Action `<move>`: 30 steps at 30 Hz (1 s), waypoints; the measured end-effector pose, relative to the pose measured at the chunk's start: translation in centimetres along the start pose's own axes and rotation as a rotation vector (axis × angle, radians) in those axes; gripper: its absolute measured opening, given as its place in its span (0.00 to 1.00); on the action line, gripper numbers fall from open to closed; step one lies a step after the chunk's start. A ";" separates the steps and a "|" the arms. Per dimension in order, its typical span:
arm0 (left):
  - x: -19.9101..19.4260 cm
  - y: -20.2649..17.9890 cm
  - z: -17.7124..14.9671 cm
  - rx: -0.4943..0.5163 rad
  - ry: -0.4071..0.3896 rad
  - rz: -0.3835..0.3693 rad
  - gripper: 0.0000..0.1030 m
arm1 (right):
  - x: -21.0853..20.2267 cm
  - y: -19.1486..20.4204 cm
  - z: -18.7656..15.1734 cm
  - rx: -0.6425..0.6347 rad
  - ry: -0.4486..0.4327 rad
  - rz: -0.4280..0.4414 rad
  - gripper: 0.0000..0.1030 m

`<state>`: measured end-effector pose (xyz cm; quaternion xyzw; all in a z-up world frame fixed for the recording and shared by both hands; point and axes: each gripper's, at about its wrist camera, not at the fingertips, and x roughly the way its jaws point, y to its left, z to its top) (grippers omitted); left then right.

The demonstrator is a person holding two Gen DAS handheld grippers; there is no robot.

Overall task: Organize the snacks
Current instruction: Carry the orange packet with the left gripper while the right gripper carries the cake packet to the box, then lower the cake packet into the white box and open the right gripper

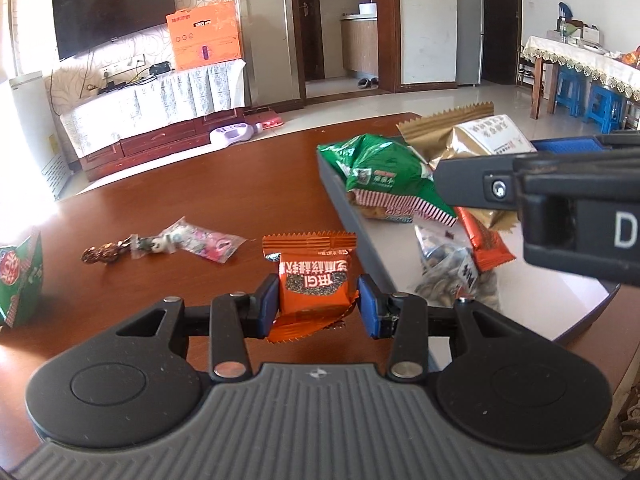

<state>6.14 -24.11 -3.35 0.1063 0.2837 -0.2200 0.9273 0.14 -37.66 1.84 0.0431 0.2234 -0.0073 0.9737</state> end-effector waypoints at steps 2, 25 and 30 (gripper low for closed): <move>0.1 -0.2 0.2 -0.006 -0.003 -0.007 0.46 | 0.0 -0.3 0.0 0.006 -0.003 -0.004 0.54; 0.3 -2.5 2.5 -0.029 -0.075 -0.107 0.47 | -0.7 -3.1 0.0 0.054 -0.041 -0.047 0.54; 0.4 -4.0 2.8 -0.011 -0.080 -0.160 0.47 | -0.8 -3.3 0.0 0.056 -0.042 -0.055 0.54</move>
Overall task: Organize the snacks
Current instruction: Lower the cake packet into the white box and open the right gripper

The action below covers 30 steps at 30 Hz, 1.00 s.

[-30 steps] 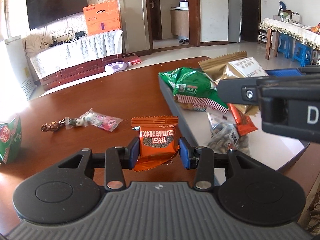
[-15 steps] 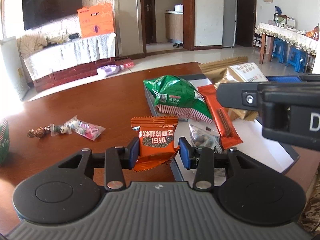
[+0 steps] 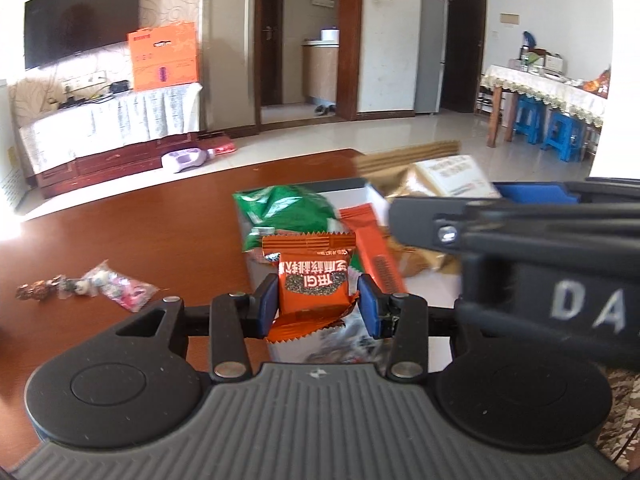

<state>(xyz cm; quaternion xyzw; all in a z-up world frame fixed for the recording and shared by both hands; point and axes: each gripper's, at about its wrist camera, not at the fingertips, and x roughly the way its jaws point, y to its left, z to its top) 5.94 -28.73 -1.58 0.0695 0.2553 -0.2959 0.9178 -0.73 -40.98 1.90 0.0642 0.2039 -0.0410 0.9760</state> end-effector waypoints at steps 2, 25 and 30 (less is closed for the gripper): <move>0.4 -0.5 0.0 -0.008 0.008 -0.024 0.47 | 0.1 -0.1 0.0 0.001 0.005 -0.003 0.54; 2.9 -1.8 -1.2 0.001 0.046 -0.089 0.48 | 1.1 -1.5 -0.8 0.041 0.050 -0.043 0.54; 3.3 -2.2 -1.3 0.020 0.037 -0.119 0.48 | 1.4 -1.4 -0.6 0.047 0.057 -0.054 0.54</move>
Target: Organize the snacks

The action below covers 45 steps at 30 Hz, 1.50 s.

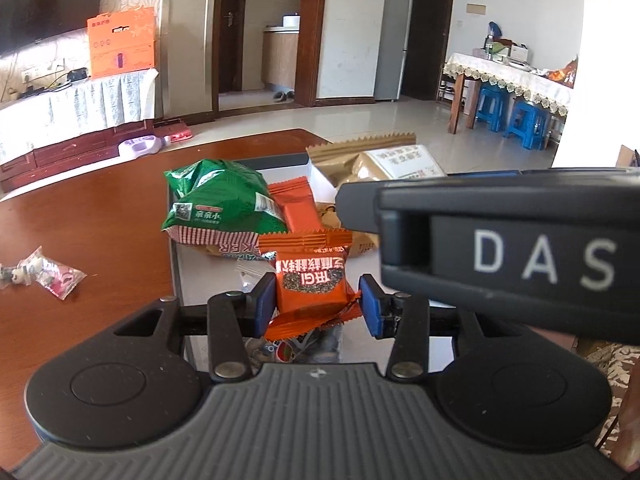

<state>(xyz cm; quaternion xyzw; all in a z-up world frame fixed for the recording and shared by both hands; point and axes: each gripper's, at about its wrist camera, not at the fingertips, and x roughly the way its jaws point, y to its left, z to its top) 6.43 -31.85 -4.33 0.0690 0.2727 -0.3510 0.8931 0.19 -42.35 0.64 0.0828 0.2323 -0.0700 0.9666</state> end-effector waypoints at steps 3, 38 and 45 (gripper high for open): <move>0.3 0.3 0.0 -0.016 0.006 0.005 0.49 | 0.0 0.0 -0.1 -0.002 0.004 -0.003 0.54; 1.8 1.6 -0.9 -0.041 0.058 0.082 0.58 | 8.0 0.5 0.3 -0.078 0.166 0.016 0.54; 1.6 1.4 -1.0 -0.041 0.058 0.084 0.59 | 8.7 0.4 0.2 -0.082 0.187 0.024 0.52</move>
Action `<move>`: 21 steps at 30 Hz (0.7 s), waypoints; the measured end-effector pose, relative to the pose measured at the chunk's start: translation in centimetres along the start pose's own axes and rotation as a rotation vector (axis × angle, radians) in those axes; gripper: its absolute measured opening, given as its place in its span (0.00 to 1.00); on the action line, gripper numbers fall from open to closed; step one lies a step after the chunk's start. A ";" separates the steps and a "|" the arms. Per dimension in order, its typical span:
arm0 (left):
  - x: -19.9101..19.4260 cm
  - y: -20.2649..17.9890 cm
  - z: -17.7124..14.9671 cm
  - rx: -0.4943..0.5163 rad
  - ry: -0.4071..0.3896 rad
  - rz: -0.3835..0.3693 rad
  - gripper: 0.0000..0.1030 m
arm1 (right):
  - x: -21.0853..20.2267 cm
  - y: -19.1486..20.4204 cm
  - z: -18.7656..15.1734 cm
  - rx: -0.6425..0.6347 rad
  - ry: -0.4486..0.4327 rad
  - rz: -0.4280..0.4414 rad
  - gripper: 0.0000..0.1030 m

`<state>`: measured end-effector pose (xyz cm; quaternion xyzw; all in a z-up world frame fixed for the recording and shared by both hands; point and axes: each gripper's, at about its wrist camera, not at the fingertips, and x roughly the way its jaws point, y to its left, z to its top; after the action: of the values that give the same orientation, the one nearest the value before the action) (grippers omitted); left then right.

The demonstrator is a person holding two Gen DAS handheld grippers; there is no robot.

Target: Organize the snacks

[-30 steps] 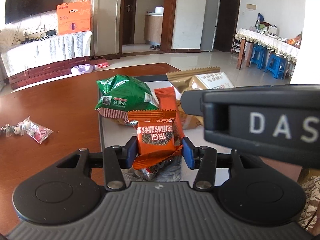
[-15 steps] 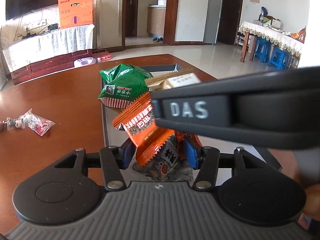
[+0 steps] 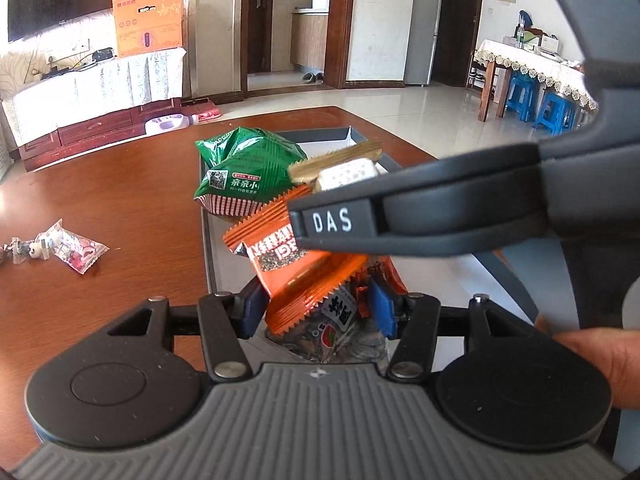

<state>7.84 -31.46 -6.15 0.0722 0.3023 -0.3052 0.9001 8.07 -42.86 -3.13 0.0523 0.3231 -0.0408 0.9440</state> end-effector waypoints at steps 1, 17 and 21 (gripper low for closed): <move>0.0 -0.1 0.0 0.002 0.000 0.003 0.59 | -0.1 0.1 -0.1 -0.005 -0.001 0.000 0.51; -0.4 -0.1 -0.1 0.024 0.013 0.002 0.62 | 0.1 0.1 -0.3 -0.017 -0.018 -0.011 0.51; -0.5 -0.2 -0.1 0.029 0.019 -0.007 0.65 | 0.1 -0.1 -0.5 -0.019 -0.025 -0.042 0.52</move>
<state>7.38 -31.30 -5.91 0.0869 0.3066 -0.3118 0.8951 7.86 -42.93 -3.61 0.0361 0.3128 -0.0582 0.9473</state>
